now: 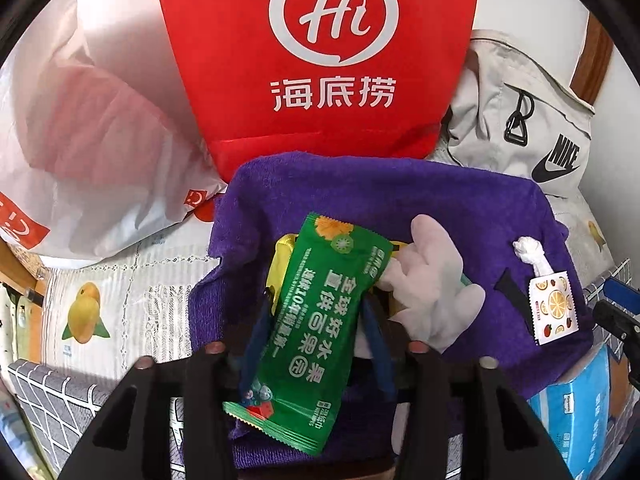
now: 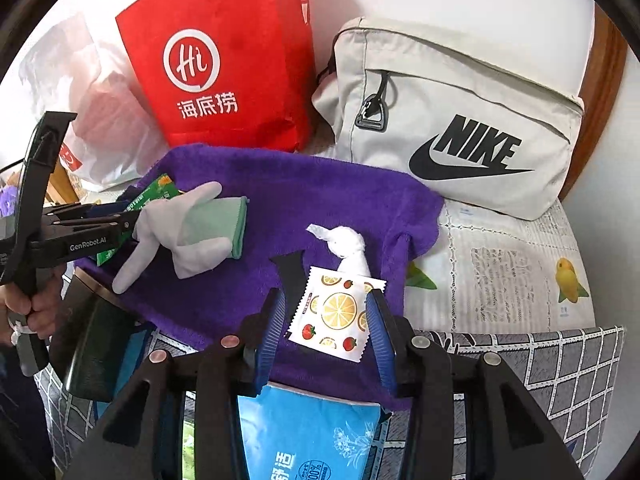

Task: Organize soft objects
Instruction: 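Open the right tool to drop the sachet while the left tool releases the packet onto the towel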

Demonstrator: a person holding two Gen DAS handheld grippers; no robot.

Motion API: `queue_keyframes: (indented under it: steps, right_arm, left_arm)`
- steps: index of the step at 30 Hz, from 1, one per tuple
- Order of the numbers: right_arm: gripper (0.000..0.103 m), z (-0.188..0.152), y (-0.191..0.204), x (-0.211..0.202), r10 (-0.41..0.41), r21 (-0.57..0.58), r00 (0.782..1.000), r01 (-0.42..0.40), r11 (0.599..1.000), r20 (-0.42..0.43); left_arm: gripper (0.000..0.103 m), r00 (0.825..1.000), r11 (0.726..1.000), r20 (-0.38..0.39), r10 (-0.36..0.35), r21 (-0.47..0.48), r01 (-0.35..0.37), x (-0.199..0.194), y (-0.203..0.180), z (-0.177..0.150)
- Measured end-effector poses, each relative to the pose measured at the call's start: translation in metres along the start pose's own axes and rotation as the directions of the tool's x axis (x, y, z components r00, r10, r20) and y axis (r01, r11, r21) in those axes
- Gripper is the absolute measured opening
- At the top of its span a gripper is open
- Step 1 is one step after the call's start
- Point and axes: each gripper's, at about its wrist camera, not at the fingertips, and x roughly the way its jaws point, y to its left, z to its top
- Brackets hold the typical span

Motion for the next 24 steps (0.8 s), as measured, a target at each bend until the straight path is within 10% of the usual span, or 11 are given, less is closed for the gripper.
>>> queue_keyframes:
  steps: [24]
  right_arm:
    - [0.043, -0.041, 0.040, -0.061, 0.083, -0.021, 0.996, -0.082, 0.996, 0.024]
  left_arm:
    - [0.067, 0.997, 1.000, 0.082, 0.006, 0.007, -0.007, -0.092, 0.005, -0.041]
